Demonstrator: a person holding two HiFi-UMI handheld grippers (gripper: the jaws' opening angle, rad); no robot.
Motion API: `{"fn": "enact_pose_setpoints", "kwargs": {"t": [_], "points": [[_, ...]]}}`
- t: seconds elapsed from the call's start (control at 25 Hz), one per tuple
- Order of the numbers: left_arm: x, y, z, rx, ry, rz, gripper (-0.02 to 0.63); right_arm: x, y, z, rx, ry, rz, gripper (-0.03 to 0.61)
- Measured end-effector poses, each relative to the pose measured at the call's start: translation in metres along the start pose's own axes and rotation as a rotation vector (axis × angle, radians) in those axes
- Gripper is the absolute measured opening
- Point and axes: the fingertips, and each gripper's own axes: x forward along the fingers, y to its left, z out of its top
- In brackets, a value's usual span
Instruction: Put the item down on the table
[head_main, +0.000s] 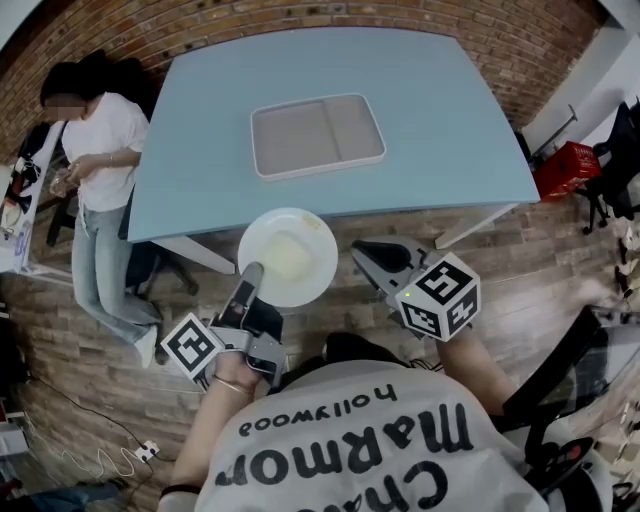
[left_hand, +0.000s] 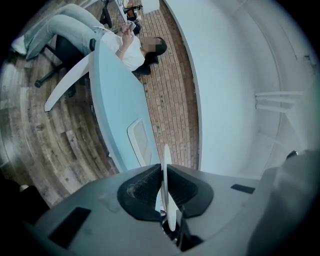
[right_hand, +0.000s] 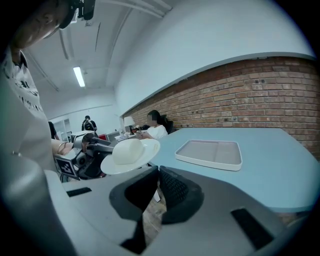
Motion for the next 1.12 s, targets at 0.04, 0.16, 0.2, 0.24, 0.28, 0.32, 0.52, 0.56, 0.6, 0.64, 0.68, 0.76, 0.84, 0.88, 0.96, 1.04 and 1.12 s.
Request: {"fn": "enact_pose_setpoints", "kwargs": {"t": [0.04, 0.16, 0.2, 0.24, 0.28, 0.32, 0.52, 0.56, 0.6, 0.64, 0.68, 0.76, 0.84, 0.88, 0.96, 1.04, 1.12], "points": [[0.002, 0.000, 0.000, -0.001, -0.004, -0.003, 0.020, -0.001, -0.003, 0.000, 0.002, -0.002, 0.000, 0.018], [0.007, -0.002, 0.000, -0.008, -0.012, -0.016, 0.020, -0.001, -0.007, 0.004, -0.002, -0.009, 0.010, 0.018], [0.008, -0.003, 0.000, -0.008, -0.012, -0.018, 0.020, -0.001, -0.006, 0.005, -0.011, -0.008, 0.014, 0.018], [0.007, -0.003, 0.000, -0.005, -0.013, -0.018, 0.020, 0.000, -0.005, 0.005, -0.022, -0.006, 0.016, 0.018], [0.007, -0.003, 0.001, -0.002, -0.013, -0.017, 0.020, 0.001, -0.003, 0.004, -0.031, -0.003, 0.017, 0.018], [0.007, -0.003, 0.001, 0.000, -0.014, -0.017, 0.020, 0.001, -0.002, 0.004, -0.038, -0.001, 0.017, 0.018], [0.006, -0.004, 0.001, 0.007, -0.016, -0.016, 0.020, 0.001, -0.006, 0.003, -0.022, -0.008, 0.016, 0.018], [0.006, -0.004, 0.002, 0.009, -0.016, -0.013, 0.020, 0.002, -0.007, 0.003, -0.017, -0.009, 0.018, 0.018], [0.006, -0.004, 0.002, 0.009, -0.018, -0.010, 0.020, 0.002, -0.008, 0.003, -0.013, -0.010, 0.020, 0.018], [0.006, -0.003, 0.002, 0.007, -0.021, -0.007, 0.020, 0.003, -0.008, 0.002, -0.010, -0.010, 0.022, 0.018], [0.006, -0.003, 0.002, 0.005, -0.024, -0.007, 0.020, 0.003, -0.008, 0.001, -0.008, -0.009, 0.024, 0.018], [0.006, -0.004, 0.003, 0.004, -0.027, -0.006, 0.020, 0.005, -0.008, 0.000, -0.005, -0.009, 0.027, 0.018], [0.007, -0.003, 0.005, 0.007, -0.025, -0.005, 0.020, 0.007, -0.010, 0.001, -0.003, -0.010, 0.027, 0.018], [0.008, -0.003, 0.007, 0.005, -0.025, -0.006, 0.020, 0.009, -0.011, 0.002, -0.003, -0.010, 0.024, 0.018], [0.011, 0.000, 0.010, 0.001, -0.023, -0.005, 0.020, 0.012, -0.013, 0.003, -0.004, -0.007, 0.020, 0.018], [0.014, 0.003, 0.012, 0.001, -0.020, -0.002, 0.020, 0.014, -0.017, 0.004, -0.005, -0.001, 0.017, 0.018], [0.019, 0.004, 0.014, -0.002, -0.017, -0.004, 0.020, 0.017, -0.021, 0.006, -0.005, 0.002, 0.012, 0.018]]}}
